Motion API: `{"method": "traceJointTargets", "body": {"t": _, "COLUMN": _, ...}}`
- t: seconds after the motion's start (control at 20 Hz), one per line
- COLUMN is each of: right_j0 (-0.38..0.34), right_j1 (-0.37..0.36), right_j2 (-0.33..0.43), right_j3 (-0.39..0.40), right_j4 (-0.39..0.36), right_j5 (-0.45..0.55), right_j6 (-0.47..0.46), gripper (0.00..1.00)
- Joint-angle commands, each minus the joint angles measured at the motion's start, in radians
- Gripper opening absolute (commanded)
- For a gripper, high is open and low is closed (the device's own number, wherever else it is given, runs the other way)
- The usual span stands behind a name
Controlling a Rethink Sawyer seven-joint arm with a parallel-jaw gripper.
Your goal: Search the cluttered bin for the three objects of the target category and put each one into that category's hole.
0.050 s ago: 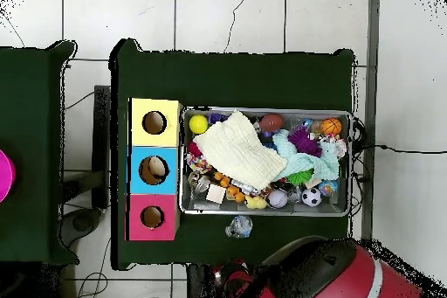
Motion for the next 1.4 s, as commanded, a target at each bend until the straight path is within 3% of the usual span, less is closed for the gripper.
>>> {"method": "traceJointTargets", "body": {"t": 0.05, "right_j0": -0.031, "right_j1": 0.011, "right_j2": 0.097, "right_j3": -0.273, "right_j4": -0.02, "right_j5": 0.156, "right_j6": 0.031, "gripper": 1.0}}
{"method": "traceJointTargets", "body": {"t": 0.4, "right_j0": 0.04, "right_j1": -0.042, "right_j2": 0.044, "right_j3": -0.222, "right_j4": 0.029, "right_j5": 0.148, "right_j6": 0.082, "gripper": 1.0}}
{"method": "traceJointTargets", "body": {"t": 0.55, "right_j0": 0.103, "right_j1": -0.123, "right_j2": 0.011, "right_j3": -0.141, "right_j4": 0.099, "right_j5": 0.177, "right_j6": 0.133, "gripper": 1.0}}
{"method": "traceJointTargets", "body": {"t": 0.75, "right_j0": 0.144, "right_j1": -0.245, "right_j2": 0.021, "right_j3": -0.027, "right_j4": 0.186, "right_j5": 0.249, "right_j6": 0.182, "gripper": 1.0}}
{"method": "traceJointTargets", "body": {"t": 1.1, "right_j0": 0.144, "right_j1": -0.399, "right_j2": 0.048, "right_j3": 0.077, "right_j4": 0.255, "right_j5": 0.349, "right_j6": 0.165, "gripper": 1.0}}
{"method": "traceJointTargets", "body": {"t": 1.4, "right_j0": 0.176, "right_j1": -0.426, "right_j2": 0.053, "right_j3": 0.1, "right_j4": 0.277, "right_j5": 0.357, "right_j6": 0.163, "gripper": 1.0}}
